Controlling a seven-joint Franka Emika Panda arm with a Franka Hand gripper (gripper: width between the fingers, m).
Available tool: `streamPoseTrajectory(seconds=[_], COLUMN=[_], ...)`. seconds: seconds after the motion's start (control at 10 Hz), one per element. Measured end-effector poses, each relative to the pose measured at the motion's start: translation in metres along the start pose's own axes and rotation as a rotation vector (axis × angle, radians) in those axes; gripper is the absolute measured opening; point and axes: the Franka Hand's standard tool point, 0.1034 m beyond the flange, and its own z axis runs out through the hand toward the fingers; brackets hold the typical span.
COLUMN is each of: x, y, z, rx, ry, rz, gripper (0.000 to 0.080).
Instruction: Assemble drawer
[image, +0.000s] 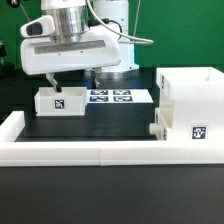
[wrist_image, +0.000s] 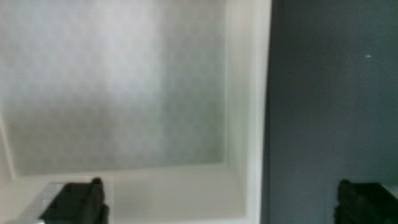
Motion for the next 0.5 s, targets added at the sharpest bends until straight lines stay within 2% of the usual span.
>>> streamPoseTrajectory(seconds=[0.1,0.3,0.5], x=[-0.002,-0.022,-0.032], y=[-0.004,-0.016,-0.015], z=[0.003,0.014,0.024], rx=[-0.006,-0.015,-0.026], ry=[0.007,0.000,0.015], rz=[0.015,0.011,-0.007], gripper=[0.0649,0.0649,0.0649])
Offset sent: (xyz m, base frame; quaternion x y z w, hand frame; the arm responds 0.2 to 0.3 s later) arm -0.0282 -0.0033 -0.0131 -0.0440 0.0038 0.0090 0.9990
